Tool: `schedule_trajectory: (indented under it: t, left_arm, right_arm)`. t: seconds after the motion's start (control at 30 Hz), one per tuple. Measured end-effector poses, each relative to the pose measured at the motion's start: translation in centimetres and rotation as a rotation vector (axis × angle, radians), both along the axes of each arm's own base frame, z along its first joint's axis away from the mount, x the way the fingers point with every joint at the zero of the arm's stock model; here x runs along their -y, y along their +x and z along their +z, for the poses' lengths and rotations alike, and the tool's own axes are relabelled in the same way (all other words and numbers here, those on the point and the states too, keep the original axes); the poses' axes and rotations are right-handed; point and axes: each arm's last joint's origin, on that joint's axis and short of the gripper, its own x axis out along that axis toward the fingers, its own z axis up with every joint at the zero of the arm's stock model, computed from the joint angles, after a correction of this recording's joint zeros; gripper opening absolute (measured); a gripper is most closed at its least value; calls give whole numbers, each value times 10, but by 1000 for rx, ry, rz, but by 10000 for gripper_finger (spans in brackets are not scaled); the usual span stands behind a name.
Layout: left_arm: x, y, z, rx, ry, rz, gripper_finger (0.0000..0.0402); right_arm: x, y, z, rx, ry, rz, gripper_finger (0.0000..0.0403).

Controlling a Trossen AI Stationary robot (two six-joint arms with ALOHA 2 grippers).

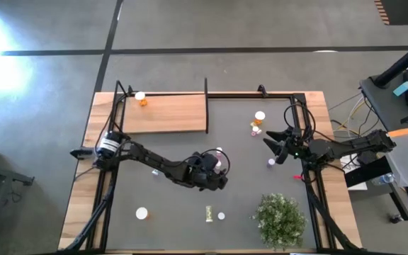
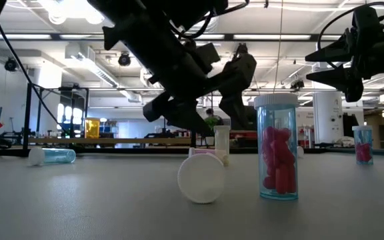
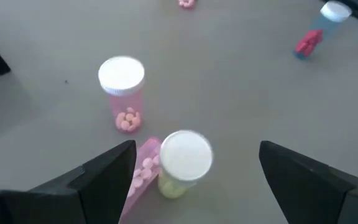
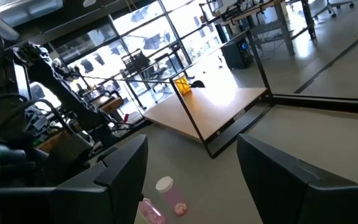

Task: Pick and place medicine bottles onto shelf by color
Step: Put the middle yellow pill bottle on the shelf

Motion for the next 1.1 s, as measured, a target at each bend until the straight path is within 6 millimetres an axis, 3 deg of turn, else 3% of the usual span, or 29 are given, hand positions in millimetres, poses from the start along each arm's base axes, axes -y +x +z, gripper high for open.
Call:
schedule_trajectory:
  t: [0.83, 1.1]
  left_arm:
    - [-8, -1, -3, -7, 21, 32, 120]
    - [-7, 0, -1, -2, 19, 32, 99]
  right_arm:
    - [0, 0, 0, 0, 0, 0, 237]
    - [0, 0, 0, 0, 0, 0, 237]
